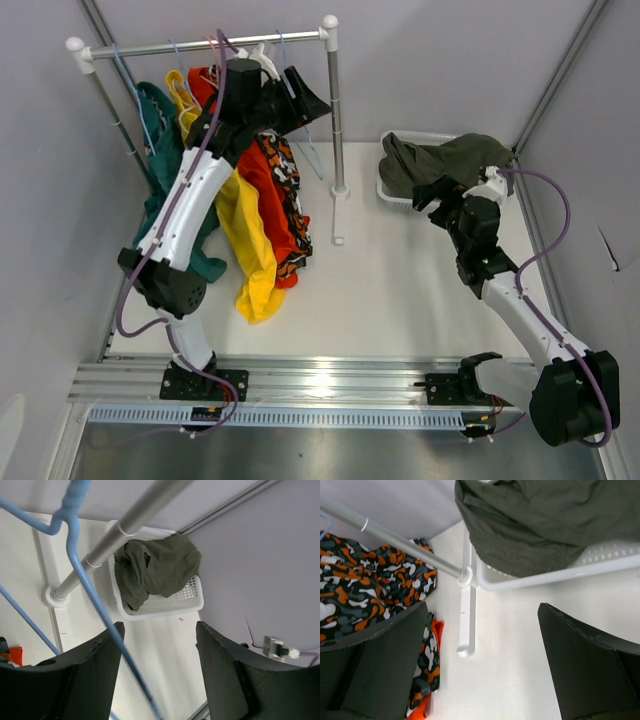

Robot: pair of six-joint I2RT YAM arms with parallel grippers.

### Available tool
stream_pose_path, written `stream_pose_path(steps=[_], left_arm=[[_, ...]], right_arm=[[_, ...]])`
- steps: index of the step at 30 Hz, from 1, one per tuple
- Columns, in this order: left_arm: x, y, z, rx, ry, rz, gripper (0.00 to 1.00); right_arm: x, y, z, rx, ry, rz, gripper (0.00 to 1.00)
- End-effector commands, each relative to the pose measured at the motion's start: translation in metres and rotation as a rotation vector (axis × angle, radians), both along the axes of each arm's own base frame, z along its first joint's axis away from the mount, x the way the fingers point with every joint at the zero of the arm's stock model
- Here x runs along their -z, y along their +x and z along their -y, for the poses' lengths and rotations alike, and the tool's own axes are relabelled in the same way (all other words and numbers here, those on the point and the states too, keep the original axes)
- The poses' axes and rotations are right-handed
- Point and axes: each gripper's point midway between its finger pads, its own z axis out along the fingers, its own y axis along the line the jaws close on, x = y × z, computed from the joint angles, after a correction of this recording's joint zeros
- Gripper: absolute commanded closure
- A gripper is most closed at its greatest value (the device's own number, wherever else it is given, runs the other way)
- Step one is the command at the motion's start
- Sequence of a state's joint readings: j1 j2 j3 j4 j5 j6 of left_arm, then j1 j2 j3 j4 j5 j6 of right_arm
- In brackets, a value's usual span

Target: Remove the shorts from the hanger

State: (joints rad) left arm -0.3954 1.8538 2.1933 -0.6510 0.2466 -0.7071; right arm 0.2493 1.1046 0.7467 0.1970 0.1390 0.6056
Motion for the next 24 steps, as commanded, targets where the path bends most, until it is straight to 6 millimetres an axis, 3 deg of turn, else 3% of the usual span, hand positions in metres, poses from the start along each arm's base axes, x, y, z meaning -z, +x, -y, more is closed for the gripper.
stream_pose_path(steps=[1,4,8,16,24], left_arm=[[-0.057,-0.030,-0.013,0.006,-0.044,0.131,0.35],[-0.067,-0.044,-0.016,0.022,-0.056,0.144,0.35],[-0.062,-0.057,-0.026,-0.003,-0.030,0.133,0.35],[-0.050,-0.049,-0.081,-0.269,0.127,0.117,0.37],[-0.047,-0.045,-0.110,-0.410,0.197,0.116,0.39]], right_arm=[[-0.014,-0.009,-0.001,0.000,-0.001,0.040,0.01],[-0.012,-0.017,-0.002,-0.008,-0.007,0.036,0.01],[-0.012,-0.023,0.000,-0.008,-0.014,0.035,0.01],[-0.011,-0.031,0.004,-0.008,-0.026,0.035,0.01],[-0.005,-0.035,0.005,-0.009,-0.042,0.026,0.02]])
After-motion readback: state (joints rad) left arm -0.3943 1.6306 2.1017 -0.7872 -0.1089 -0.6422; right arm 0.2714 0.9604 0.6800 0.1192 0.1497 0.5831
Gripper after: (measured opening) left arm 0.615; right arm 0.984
